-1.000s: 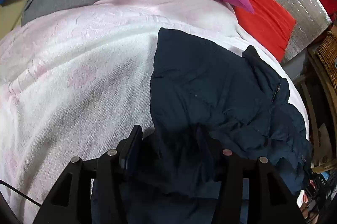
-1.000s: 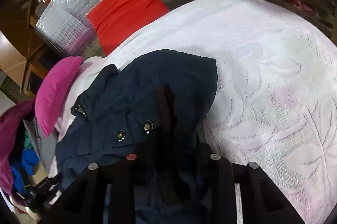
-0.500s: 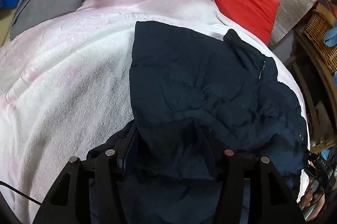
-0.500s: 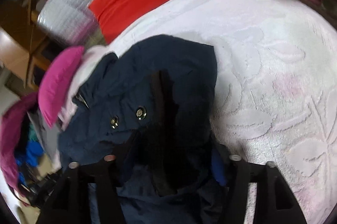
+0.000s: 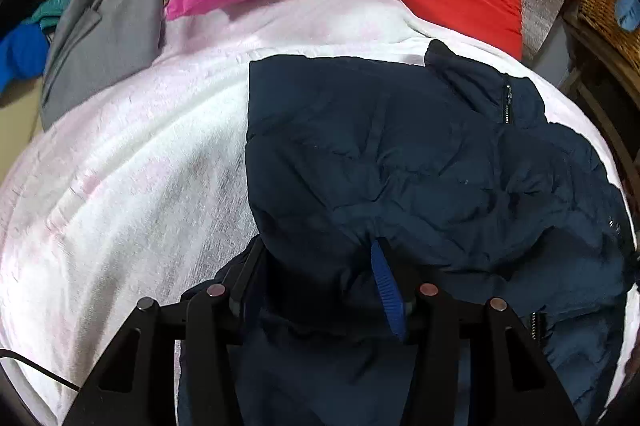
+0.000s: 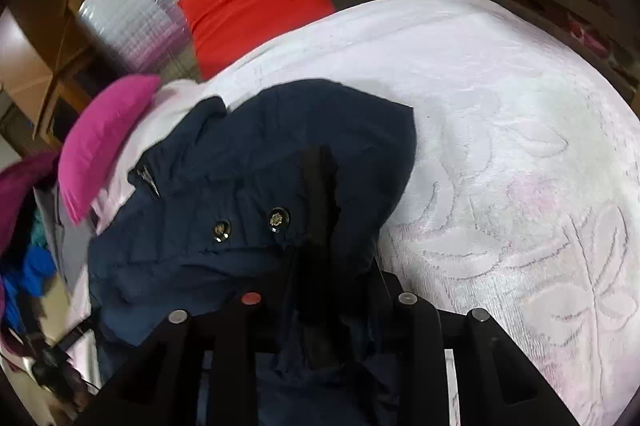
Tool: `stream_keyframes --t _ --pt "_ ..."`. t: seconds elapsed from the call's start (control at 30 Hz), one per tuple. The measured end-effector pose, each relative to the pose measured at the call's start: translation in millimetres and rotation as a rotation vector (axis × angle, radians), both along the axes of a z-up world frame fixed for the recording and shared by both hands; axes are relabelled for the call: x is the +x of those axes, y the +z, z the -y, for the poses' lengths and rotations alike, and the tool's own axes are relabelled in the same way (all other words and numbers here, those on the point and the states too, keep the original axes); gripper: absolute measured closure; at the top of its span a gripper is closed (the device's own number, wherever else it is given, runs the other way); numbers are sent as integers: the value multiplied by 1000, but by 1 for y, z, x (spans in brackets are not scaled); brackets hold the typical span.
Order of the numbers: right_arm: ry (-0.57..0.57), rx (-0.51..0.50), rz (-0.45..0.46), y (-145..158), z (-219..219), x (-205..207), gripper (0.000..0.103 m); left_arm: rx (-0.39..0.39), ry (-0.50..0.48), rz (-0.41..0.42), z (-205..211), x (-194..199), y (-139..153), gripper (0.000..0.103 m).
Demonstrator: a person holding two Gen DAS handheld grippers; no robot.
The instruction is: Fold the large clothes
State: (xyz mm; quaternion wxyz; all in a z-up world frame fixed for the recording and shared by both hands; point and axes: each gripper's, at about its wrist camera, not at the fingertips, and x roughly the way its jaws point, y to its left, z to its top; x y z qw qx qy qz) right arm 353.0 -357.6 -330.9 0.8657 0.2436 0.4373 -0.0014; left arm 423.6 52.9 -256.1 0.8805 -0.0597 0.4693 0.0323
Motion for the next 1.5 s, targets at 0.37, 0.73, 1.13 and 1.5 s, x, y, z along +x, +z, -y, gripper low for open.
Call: stream_keyframes --t 0.37,0.73,1.13,1.5 --pt "-35 45 -49 -12 5 6 37 99 -21 51 9 -2 8 51" --pt "-6 -145 61 10 -26 0 69 170 -28 105 15 -5 14 51" --pt "-33 -89 -16 2 -14 6 63 203 -55 152 23 -8 22 51" --pt "-119 6 67 7 -5 10 35 223 -58 165 22 -9 23 51"
